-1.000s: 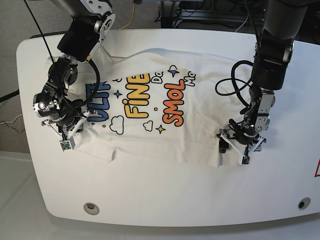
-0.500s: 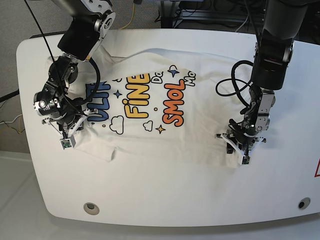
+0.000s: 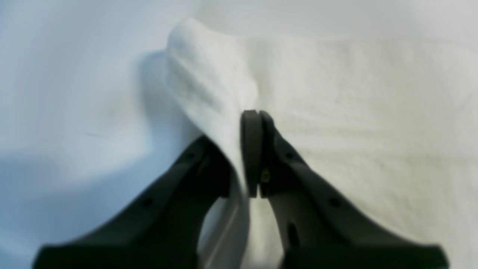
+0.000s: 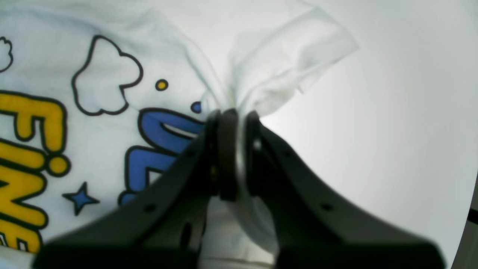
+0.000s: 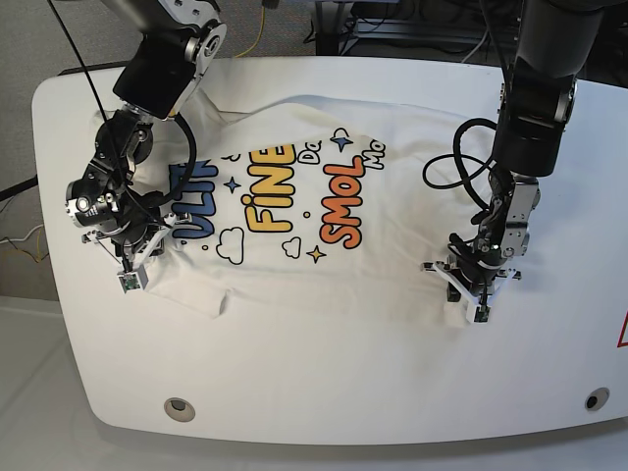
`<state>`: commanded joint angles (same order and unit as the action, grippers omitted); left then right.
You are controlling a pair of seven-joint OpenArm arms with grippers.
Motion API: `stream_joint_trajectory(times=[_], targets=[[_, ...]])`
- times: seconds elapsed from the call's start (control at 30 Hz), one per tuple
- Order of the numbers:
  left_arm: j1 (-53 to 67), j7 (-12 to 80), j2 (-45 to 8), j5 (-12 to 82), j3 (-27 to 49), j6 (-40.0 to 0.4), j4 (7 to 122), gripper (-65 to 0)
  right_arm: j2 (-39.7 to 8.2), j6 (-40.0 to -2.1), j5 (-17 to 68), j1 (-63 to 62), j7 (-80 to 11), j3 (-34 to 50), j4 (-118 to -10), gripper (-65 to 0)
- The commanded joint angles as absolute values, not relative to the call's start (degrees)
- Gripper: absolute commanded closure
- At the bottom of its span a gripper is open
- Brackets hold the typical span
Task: Fold the T-shirt properly
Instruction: 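Lift the hem with both grippers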
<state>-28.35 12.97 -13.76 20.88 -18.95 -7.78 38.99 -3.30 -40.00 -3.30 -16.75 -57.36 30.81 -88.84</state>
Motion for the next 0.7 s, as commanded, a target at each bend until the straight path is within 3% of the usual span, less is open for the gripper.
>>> stream_joint_trajectory(times=[0.33, 0.7], targets=[[-28.53, 12.97, -15.87, 21.23, -18.77, -7.96, 39.16, -2.9, -3.30, -40.00, -3.30, -16.92, -57.54, 30.81, -88.92, -2.4], [-28.35, 17.80, -18.07, 20.88, -14.11, -10.95, 47.69, -2.9, -2.59, -40.00, -3.21, -16.92, -57.71, 30.73, -92.88, -2.4]])
